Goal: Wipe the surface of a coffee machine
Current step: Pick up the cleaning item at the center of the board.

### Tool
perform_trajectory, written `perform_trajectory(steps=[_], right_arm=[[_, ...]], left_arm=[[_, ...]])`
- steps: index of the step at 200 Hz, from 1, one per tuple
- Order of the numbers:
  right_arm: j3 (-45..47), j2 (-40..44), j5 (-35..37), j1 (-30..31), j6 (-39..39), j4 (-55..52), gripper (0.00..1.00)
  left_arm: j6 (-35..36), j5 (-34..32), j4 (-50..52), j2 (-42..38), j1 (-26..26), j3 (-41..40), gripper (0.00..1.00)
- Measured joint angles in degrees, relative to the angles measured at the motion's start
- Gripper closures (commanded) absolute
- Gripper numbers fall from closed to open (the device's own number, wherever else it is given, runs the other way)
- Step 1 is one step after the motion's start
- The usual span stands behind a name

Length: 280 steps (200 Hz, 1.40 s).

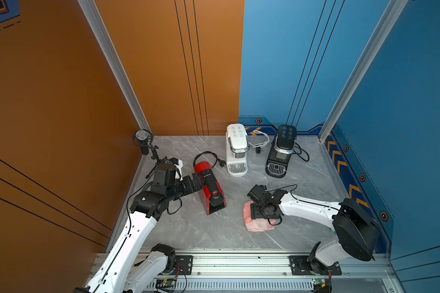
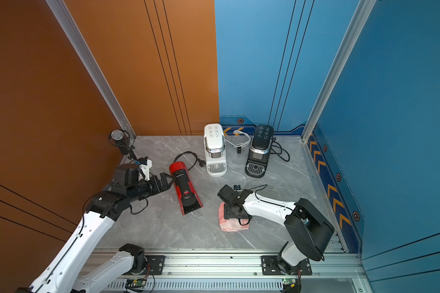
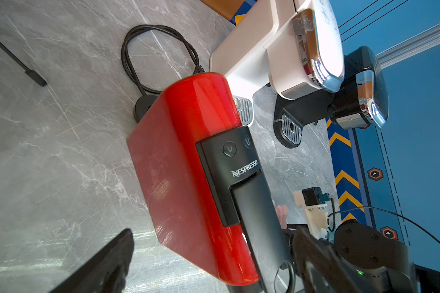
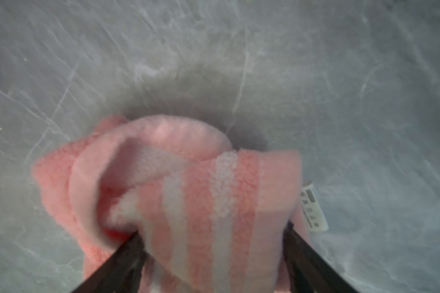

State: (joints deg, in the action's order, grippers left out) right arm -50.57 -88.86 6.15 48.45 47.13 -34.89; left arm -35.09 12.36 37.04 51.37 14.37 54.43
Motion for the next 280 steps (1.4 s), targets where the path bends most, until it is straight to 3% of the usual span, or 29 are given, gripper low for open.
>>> perform_trajectory(steps=[13,41,88,125,158,178,214,252,280], right_arm=[[0.37,0.02,-0.17,0.09,-0.20,1.40,0.66],[1.09,0.70,-0.74,0.09,-0.81,3.61,1.00],[-0.57,11.23,-2.99,-0.79,-3.32,2.36,1.00],[-10.64,19.08,-2.99,-0.17,-5.97,-0.02,1.00],[-19.26,19.93,-3.13,2.51,-8.96,-2.32,1.00],[-25.81,16.28,-3.58,5.84,-11.34,-3.50,1.00],[-39.74,1.49,-6.45,10.56,-16.83,-3.08,1.00],[-48.74,-12.22,-9.09,10.16,-21.51,-3.39,1.00],[-54.23,-17.22,-10.88,8.44,-23.08,-3.98,1.00]], left_arm=[[-0.35,-0.13,0.00,-0.33,0.00,0.00,0.01],[-0.59,-0.13,-0.02,-0.37,0.02,0.00,0.01],[-0.55,-0.26,-0.02,-0.11,-0.48,0.02,0.01],[-0.55,-0.28,-0.02,0.31,-3.72,0.02,0.02],[-0.57,-0.26,-0.02,0.48,-6.21,0.02,0.01],[-0.61,-0.24,-0.02,0.63,-6.93,0.02,0.01],[-1.31,-0.35,-0.04,0.94,-7.37,0.00,0.01],[-1.46,-0.90,-0.17,1.11,-7.37,-1.31,0.01],[-1.73,-1.73,-0.24,1.14,-7.37,-2.64,0.01]])
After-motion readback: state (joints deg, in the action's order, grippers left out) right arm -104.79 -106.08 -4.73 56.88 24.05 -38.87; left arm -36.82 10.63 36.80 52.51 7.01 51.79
